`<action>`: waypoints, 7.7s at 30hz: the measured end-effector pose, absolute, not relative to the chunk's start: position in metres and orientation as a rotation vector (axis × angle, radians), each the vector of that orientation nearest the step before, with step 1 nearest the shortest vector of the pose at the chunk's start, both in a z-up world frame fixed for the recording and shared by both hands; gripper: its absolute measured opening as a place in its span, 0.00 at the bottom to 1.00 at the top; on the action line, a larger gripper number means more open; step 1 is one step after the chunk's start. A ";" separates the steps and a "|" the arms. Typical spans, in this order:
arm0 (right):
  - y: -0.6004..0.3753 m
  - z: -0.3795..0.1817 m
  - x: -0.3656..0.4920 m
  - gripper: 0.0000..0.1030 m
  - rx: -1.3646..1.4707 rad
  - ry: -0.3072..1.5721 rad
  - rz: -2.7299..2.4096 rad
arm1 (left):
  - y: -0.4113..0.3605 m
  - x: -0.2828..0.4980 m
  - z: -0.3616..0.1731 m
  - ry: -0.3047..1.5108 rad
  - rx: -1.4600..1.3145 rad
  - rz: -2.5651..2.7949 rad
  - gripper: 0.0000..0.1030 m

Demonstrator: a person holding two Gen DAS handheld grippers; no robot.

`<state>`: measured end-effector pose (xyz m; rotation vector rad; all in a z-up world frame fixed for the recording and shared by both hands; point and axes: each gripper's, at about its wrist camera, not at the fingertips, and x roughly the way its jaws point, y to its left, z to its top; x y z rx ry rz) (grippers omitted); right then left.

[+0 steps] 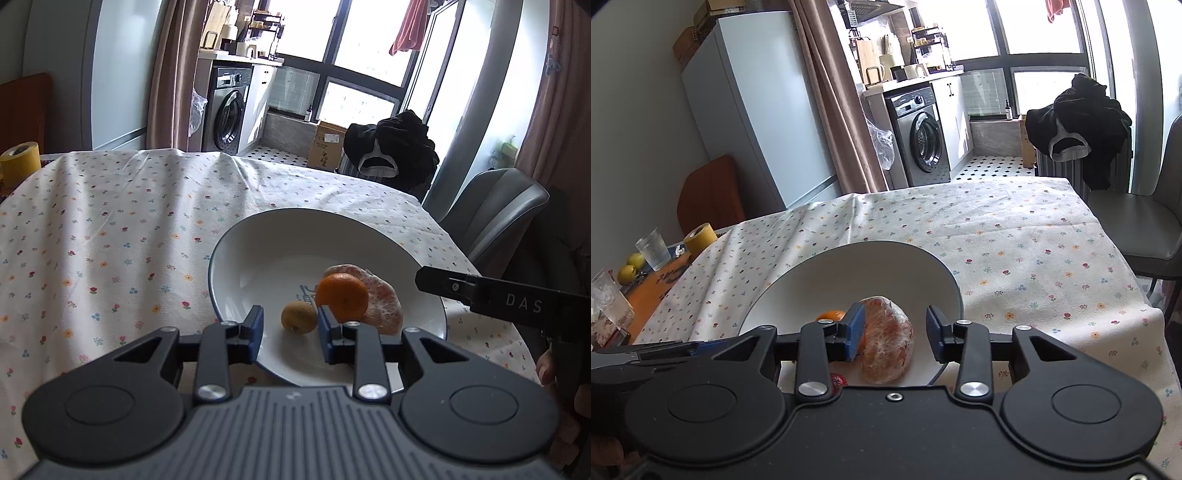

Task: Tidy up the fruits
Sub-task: 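Carry the kiwi with the left tool into the bowl and open it while the right releases the tangerine there, then withdraw both open tools from the bowl toward the remaining oranges, then close the left tool on the red apple while the right grasps the large peeled orange, then carry the apple and the peeled orange with both tools over the white bowl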

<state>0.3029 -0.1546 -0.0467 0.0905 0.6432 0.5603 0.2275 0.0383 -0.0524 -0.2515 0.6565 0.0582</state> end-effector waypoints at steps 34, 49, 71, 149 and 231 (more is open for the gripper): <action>-0.188 -0.032 0.218 0.96 0.108 0.609 0.553 | 0.031 0.139 -0.023 0.607 -0.245 0.166 0.87; -0.198 -0.020 0.188 1.00 0.089 0.565 0.539 | 0.023 0.099 -0.009 0.558 -0.222 0.175 0.98; -0.207 -0.032 0.176 1.00 0.064 0.575 0.517 | 0.024 0.087 -0.021 0.567 -0.203 0.195 1.00; -0.145 -0.100 0.192 0.85 -0.103 0.705 0.421 | 0.038 0.114 -0.076 0.663 -0.245 0.122 0.22; -0.129 -0.046 0.271 0.66 0.013 0.588 0.496 | 0.057 0.196 -0.034 0.566 -0.228 0.156 0.54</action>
